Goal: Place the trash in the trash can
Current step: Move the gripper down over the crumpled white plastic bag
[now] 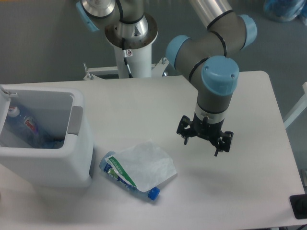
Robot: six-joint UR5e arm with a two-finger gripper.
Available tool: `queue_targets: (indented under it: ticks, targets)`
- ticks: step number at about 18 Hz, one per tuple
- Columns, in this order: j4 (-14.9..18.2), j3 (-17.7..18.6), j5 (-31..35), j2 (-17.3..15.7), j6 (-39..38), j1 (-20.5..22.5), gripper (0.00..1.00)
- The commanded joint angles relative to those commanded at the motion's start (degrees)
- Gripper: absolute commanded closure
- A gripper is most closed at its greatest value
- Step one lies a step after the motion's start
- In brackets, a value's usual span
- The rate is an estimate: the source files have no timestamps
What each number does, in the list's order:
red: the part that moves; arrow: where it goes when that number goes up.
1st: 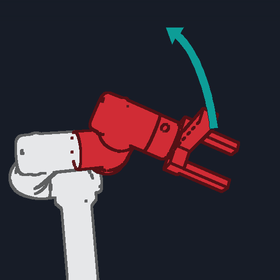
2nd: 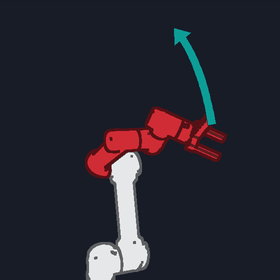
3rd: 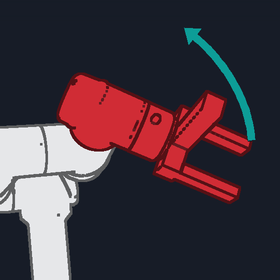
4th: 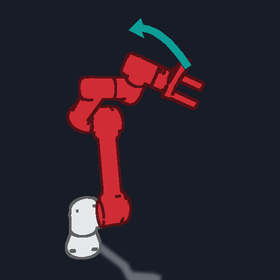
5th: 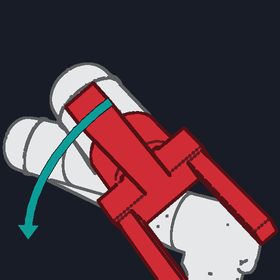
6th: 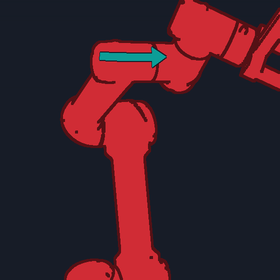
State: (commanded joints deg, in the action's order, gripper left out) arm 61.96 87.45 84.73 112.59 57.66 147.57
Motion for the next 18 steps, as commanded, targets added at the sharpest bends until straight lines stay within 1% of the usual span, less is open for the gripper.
queue_targets:
  ticks: [5, 7, 10, 13, 14, 16, 18]
  targets:
    - [0.0, 0.0, 0.17, 0.0, -0.35, -0.52, 0.0]
    - [0.26, -0.09, 0.44, 0.0, -2.36, -0.97, 0.0]
    - [0.35, -1.14, 0.53, 1.14, -11.74, -2.72, 0.0]
    - [0.7, -4.38, 0.97, 3.86, -23.78, -4.13, 0.0]
    - [0.7, -5.35, 0.88, 4.74, -26.86, -5.35, 0.0]
    - [0.7, -6.24, 0.97, 5.71, -30.22, -6.5, 0.0]
    - [0.79, -6.59, 0.97, 5.89, -34.17, -7.55, 0.0]
